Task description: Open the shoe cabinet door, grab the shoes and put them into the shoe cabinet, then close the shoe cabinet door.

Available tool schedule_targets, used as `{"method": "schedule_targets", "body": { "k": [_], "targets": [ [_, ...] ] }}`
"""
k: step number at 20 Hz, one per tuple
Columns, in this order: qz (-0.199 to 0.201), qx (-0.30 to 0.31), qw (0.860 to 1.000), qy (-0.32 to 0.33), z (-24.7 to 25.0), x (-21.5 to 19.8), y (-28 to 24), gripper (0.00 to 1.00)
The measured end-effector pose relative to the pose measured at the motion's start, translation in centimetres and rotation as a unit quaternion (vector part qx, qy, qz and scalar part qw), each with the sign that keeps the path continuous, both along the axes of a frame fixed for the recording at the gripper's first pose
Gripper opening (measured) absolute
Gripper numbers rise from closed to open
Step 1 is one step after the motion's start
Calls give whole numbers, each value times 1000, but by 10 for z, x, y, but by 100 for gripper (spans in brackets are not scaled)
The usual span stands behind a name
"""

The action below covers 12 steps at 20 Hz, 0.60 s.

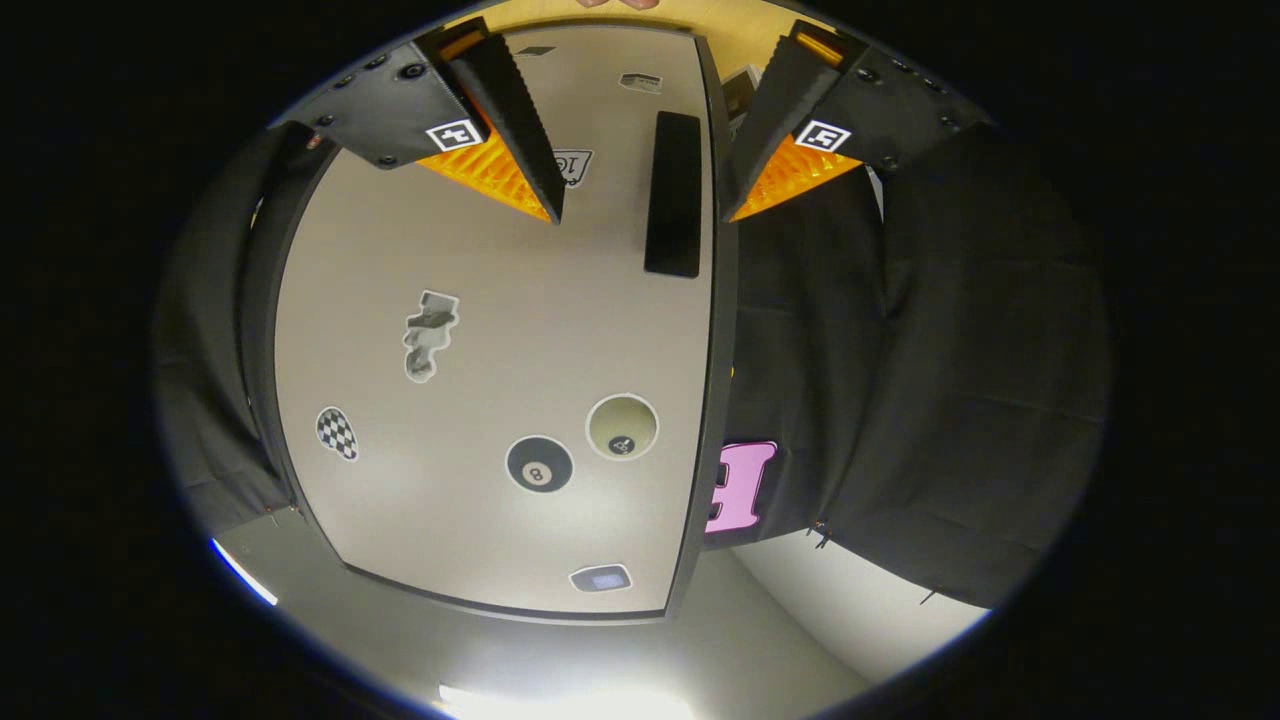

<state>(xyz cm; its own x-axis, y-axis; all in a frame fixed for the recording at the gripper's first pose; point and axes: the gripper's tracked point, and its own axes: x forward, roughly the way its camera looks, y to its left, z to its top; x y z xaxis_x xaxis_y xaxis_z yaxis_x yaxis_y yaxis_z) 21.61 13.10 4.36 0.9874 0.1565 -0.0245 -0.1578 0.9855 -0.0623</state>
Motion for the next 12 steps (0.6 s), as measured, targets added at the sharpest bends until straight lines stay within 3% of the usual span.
{"method": "schedule_targets", "body": {
  "k": [9,12],
  "targets": [
    [-24,-21,999,36,-32,31,12,97],
    [-33,-20,999,37,-32,36,10,79]
  ]
}}
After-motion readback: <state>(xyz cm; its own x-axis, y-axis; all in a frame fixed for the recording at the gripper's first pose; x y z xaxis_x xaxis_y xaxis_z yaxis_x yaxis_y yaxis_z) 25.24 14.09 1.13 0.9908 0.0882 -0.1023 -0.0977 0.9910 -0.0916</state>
